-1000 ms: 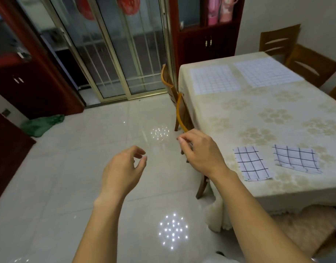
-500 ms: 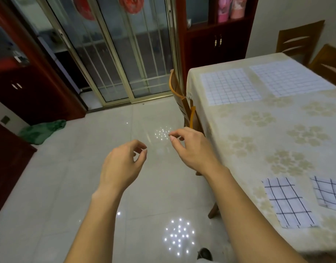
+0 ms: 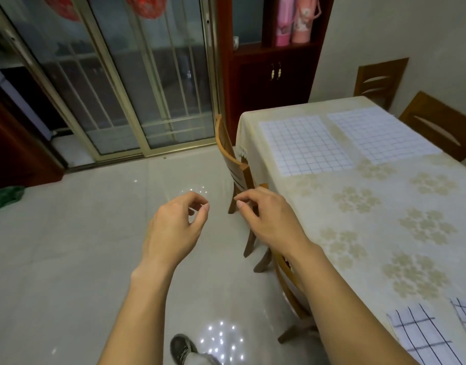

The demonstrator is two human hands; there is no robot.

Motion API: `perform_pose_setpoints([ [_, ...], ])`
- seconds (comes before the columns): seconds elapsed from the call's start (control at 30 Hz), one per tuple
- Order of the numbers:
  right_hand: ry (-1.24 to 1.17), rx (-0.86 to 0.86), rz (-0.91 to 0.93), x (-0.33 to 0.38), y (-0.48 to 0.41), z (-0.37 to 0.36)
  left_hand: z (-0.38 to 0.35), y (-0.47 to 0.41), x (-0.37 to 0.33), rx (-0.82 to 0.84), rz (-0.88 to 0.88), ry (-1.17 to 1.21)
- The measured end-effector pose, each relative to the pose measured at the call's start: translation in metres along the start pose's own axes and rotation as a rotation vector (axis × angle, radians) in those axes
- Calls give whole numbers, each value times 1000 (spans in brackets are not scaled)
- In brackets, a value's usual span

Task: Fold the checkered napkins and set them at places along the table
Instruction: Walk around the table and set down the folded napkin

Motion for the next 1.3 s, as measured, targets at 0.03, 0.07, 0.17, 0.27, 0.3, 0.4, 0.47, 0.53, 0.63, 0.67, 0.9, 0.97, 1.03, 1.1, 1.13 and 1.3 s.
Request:
perform_pose_setpoints([
  [0.03,8,-12,-5,3,-17,-6,4,-16,9,4,-14,8],
  [0.07,12,-29,-19,7,-33,-11,9,-32,18,20,-29,14],
  [0.17,35,-68,-55,18,-87,-27,34,-90,47,78,-81,22],
  [0.27,46,-107,-88,35,-140,-38,65,-152,70,121,-126,7],
  [0.3,50,-128,-100,40,-158,-42,71,-173,76,128,-137,1],
  [0.4,16,-183,-143,47,-203,-56,72,-224,95,192,-160,-8],
  [0.47,33,-192,-169,42,-222,-68,57,-244,109,307,-165,5],
  [0.53,48,-189,-208,31,-245,-77,44,-265,123,411,-188,-11],
  [0.63,37,-227,-263,5,-292,-79,36,-317,143,427,-202,-42],
  [0.67,26,-246,-274,-3,-310,-80,36,-338,148,404,-201,-45],
  [0.9,-33,-255,-208,-38,-460,-114,42,-482,167,310,-193,-150],
  [0.97,-8,-239,-195,-49,-503,-115,54,-527,172,229,-160,-161],
  [1.03,7,-236,-206,-64,-540,-110,55,-567,175,161,-144,-134],
  [1.1,17,-228,-221,-79,-566,-110,42,-594,177,179,-141,-117],
  [1.13,9,-224,-233,-87,-576,-113,32,-605,178,210,-147,-114],
  [1.3,-7,-166,-341,-127,-625,-142,-11,-673,189,312,-161,-127],
])
Point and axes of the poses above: each hand's wrist, its own y-axis away from the middle knuckle, its own z-axis out of the back of the hand, x = y × z, the point moved 4 cm from there along -y, towards the middle knuckle, and after that the axes turned 10 degrees about y, right-handed, at the moved point
